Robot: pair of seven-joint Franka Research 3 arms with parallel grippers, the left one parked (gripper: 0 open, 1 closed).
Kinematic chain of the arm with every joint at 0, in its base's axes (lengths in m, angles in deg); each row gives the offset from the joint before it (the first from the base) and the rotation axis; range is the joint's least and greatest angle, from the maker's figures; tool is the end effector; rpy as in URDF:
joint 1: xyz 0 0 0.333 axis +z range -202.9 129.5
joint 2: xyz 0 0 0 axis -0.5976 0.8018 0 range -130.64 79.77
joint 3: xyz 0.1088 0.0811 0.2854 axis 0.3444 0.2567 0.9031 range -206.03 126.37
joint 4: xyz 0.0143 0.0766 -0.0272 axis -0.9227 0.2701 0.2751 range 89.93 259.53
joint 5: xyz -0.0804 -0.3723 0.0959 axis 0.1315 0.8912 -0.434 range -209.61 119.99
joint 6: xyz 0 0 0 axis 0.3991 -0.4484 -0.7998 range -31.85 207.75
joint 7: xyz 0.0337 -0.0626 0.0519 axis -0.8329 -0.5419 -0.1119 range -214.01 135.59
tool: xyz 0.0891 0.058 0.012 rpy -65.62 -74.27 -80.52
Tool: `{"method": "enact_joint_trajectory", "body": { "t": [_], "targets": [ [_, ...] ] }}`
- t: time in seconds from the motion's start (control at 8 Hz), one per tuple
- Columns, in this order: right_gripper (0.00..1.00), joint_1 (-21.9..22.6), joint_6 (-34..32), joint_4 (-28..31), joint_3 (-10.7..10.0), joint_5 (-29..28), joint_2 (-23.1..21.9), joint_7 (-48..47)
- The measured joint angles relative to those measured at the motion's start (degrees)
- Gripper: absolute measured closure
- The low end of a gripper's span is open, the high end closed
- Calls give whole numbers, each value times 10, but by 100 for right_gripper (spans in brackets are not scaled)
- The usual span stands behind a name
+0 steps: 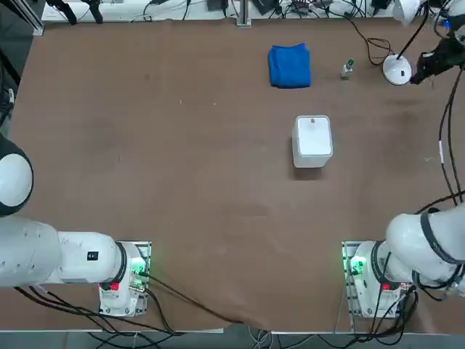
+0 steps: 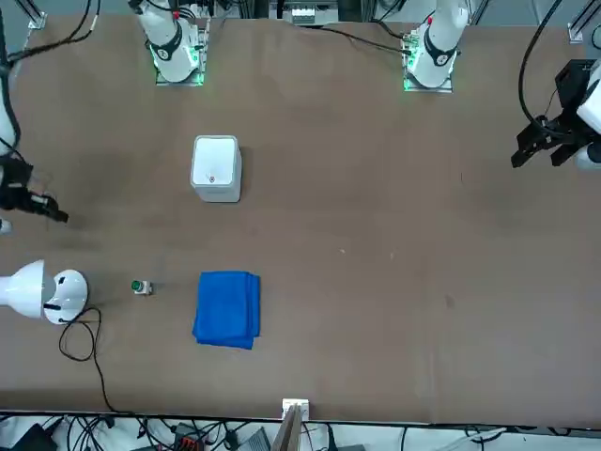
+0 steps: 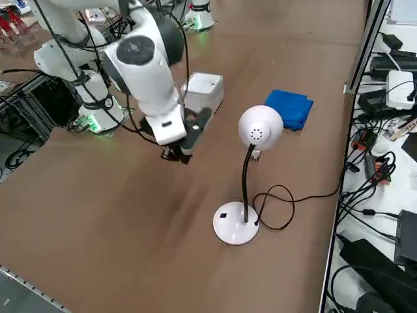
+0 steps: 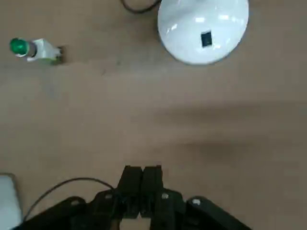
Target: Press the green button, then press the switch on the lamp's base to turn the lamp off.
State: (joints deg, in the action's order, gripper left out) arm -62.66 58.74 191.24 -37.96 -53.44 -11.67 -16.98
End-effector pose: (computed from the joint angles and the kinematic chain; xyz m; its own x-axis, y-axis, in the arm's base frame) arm 0.5527 -0.2385 0.3734 0.9936 -0.1013 -0.0497 -0.1082 -0.9801 -0.1664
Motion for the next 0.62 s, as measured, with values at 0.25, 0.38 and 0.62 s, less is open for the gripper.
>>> {"method": "enact_joint_trajectory", "body": {
  "t": [0.25,0.38,0.62],
  "targets": [
    [91,11,-92,-21,10,-1,-53,-72],
    [85,34,-137,-51,17,-1,-70,-132],
    [49,108,-178,-117,26,35,-78,-237]
  ]
}}
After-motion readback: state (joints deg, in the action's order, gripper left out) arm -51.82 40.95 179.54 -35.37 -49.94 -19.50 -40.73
